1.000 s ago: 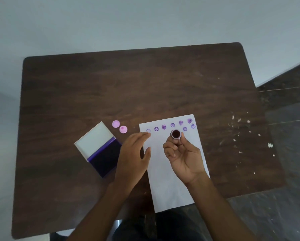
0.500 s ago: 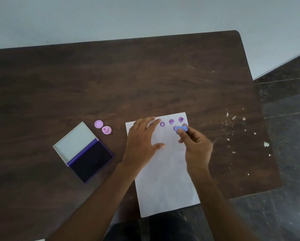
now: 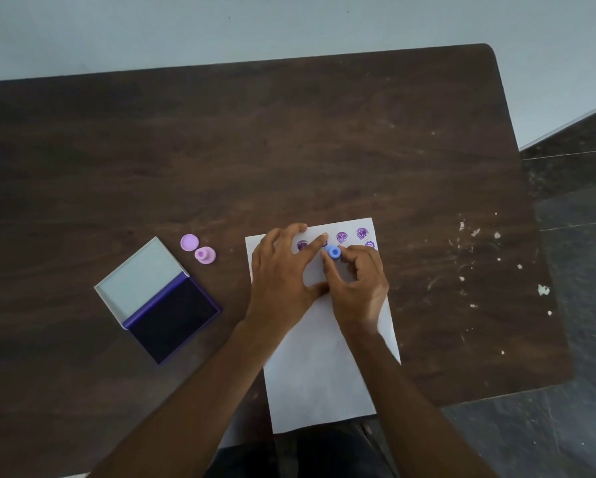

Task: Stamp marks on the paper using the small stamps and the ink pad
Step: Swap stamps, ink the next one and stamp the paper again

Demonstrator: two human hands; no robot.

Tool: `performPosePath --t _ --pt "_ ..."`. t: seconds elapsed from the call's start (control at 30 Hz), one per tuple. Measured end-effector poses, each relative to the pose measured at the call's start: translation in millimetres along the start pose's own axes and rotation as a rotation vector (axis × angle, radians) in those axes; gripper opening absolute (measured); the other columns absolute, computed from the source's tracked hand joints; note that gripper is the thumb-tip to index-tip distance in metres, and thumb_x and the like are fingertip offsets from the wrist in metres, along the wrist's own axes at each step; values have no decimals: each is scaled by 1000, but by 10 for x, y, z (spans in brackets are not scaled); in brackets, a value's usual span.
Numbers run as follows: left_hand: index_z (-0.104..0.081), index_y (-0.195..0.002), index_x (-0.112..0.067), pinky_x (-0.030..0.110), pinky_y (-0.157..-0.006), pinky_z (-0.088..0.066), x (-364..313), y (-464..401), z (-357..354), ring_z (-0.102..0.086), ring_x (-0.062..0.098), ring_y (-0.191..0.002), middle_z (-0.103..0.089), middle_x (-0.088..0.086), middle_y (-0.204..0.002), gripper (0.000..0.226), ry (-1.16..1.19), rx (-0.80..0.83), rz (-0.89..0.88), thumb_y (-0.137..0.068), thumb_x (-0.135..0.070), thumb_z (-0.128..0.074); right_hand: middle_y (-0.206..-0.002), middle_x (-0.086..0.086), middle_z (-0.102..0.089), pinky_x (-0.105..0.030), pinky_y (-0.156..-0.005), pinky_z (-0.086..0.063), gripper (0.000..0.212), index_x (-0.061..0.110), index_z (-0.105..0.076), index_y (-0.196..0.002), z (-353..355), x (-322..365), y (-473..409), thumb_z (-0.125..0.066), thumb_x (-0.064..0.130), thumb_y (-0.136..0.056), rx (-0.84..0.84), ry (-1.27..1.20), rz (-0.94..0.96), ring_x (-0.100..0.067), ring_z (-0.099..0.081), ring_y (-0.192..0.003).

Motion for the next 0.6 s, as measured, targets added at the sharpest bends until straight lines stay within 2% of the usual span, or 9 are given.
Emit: performPosePath --t 0.17,0.33,0.5,0.6 --pt "-38 -146 -37 43 -114 -32 -14 -13 -23 -33 27 -139 -36 2 -154 77 -29 13 10 -78 -64 -63 -100 -15 -71 -22 -80 -51 34 1 -67 -100 -15 -19 1 -79 21 -75 8 -2 5 -15 -62 -83" --pt "-32 -148 -38 41 -115 -29 -8 -11 -53 -30 25 -141 -33 1 -156 78 -42 35 13 -80 -65 -59 -99 -17 -72 -34 -78 -54 36 -1 -68 -100 -2 -1 22 -78 21 -73 4 27 28 -22 -65 -82" --pt "-33 -148 -37 43 -115 -31 -7 -14 -61 -32 27 -140 -34 2 -155 78 -43 36 18 -80 -63 -62 -96 -18 -72 -30 -77 -54 37 -3 -67 -98 11 19 39 -78 21 -72 -31 37 68 -20 -65 -81" --pt "-38 -146 -36 45 -113 -35 -5 -14 -36 -36 29 -137 -39 4 -152 77 -38 19 15 -78 -62 -65 -95 -19 -72 -33 -77 -55 36 -4 -67 -98 -23 26 50 -79 19 -73 -13 66 96 -24 -66 -80"
Point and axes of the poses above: each hand's wrist, its own y-axis away from the middle knuckle, its own z-axis out of the back of the hand, x = y × z, the point moved 9 cm from there along -y, towards the middle knuckle
